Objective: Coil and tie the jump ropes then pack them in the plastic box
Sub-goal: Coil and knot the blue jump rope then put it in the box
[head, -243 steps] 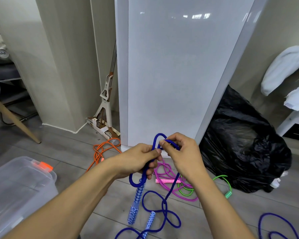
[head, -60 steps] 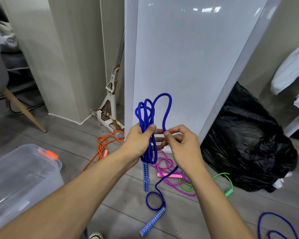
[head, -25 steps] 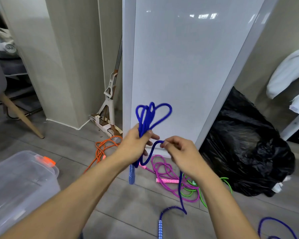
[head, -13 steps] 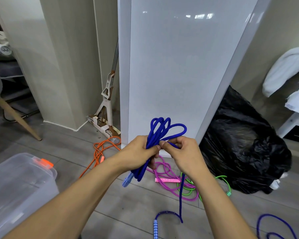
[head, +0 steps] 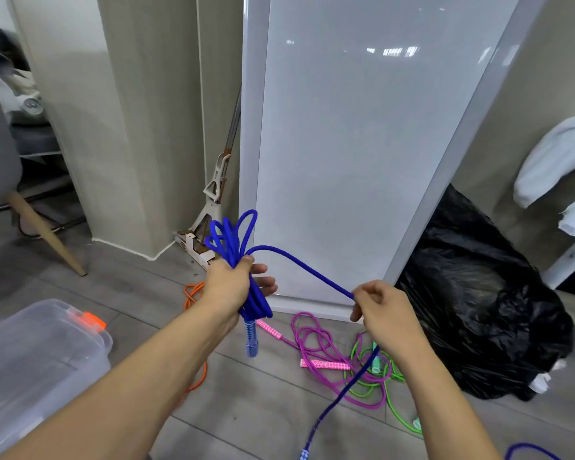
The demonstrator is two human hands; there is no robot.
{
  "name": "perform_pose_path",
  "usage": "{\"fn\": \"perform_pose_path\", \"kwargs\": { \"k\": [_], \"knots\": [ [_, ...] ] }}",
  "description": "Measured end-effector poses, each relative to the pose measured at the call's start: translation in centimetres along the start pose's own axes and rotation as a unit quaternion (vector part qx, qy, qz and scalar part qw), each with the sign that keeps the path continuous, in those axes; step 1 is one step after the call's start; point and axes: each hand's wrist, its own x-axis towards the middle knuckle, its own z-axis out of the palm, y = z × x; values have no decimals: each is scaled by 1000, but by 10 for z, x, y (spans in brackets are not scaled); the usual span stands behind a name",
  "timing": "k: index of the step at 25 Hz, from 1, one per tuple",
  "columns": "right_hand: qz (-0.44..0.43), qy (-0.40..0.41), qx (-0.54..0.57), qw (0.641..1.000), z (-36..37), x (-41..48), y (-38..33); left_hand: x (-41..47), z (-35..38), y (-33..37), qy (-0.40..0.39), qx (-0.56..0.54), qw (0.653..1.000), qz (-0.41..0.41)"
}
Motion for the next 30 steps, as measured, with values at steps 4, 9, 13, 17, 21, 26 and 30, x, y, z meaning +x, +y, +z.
{"fn": "perform_pose_path", "kwargs": {
  "k": [4, 9, 13, 17, 21, 26, 30],
  "knots": [
    [-43, 44, 160, 985, 15, -15, -24, -20, 14, -5, -88, 26, 996, -14],
    [-91, 39, 232, 968, 34, -21, -36, -34, 27, -8, -150, 42, 987, -29],
    [-92, -18, 223, 970, 47, -29, -34, -33, 27, -18, -145, 37, 987, -53],
    [-108, -70, 176, 976, 46, -30, -33, -32, 25, -16, -136, 29, 988, -68],
    [-119, -58, 105, 986, 50, -30, -31, -34, 26, -11, -113, 77, 990, -13],
    [-104, -94, 30, 990, 44, -27, -24, -5, 14, 4, -28, -67, 997, 17],
    [-51, -268, 12, 962, 32, -21, -17, 26, -9, 17, 36, -132, 991, 8]
  ]
}}
